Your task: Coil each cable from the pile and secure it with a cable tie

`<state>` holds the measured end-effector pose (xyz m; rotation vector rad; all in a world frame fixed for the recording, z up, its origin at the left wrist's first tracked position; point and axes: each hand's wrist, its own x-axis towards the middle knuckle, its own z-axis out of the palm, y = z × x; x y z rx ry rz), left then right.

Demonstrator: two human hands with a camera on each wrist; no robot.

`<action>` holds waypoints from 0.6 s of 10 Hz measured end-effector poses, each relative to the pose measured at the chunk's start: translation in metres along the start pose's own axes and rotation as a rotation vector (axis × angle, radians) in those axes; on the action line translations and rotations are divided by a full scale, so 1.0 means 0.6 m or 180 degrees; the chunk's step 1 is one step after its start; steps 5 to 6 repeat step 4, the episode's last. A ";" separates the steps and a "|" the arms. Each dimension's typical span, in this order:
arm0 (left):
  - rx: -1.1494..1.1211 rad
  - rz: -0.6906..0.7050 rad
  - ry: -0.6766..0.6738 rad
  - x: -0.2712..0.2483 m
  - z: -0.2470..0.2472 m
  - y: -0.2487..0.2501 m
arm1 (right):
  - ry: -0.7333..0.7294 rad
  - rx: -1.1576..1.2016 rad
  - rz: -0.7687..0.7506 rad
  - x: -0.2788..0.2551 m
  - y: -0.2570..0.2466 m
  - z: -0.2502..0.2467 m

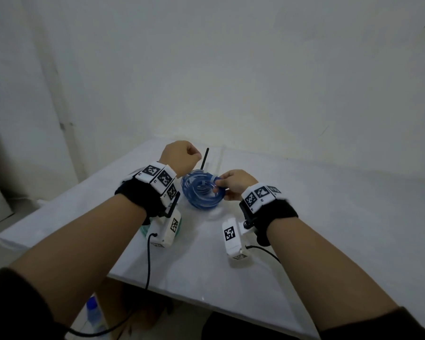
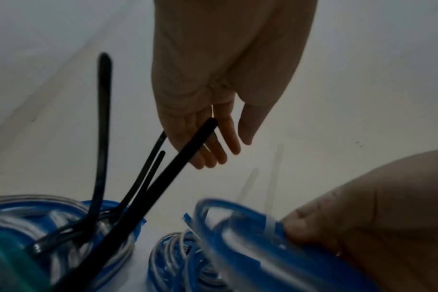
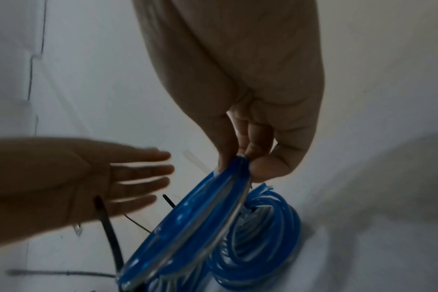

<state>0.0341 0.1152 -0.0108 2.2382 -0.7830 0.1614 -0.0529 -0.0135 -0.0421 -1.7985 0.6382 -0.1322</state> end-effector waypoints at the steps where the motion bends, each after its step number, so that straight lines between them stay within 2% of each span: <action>1: -0.0319 0.0060 0.0293 -0.001 -0.010 0.006 | -0.0019 -0.0456 0.0041 0.010 0.008 0.010; 2: -0.0688 0.0228 0.0455 -0.010 -0.023 0.020 | -0.0079 -0.0697 0.0079 0.020 0.014 0.015; 3: -0.1049 0.0330 0.0476 -0.027 -0.040 0.034 | -0.0037 -0.0628 0.0077 0.022 0.018 0.009; 4: -0.1407 0.0471 0.0607 -0.067 -0.057 0.030 | -0.0012 -0.0761 0.0036 0.025 0.027 0.003; 6: -0.1407 0.0471 0.0607 -0.067 -0.057 0.030 | -0.0012 -0.0761 0.0036 0.025 0.027 0.003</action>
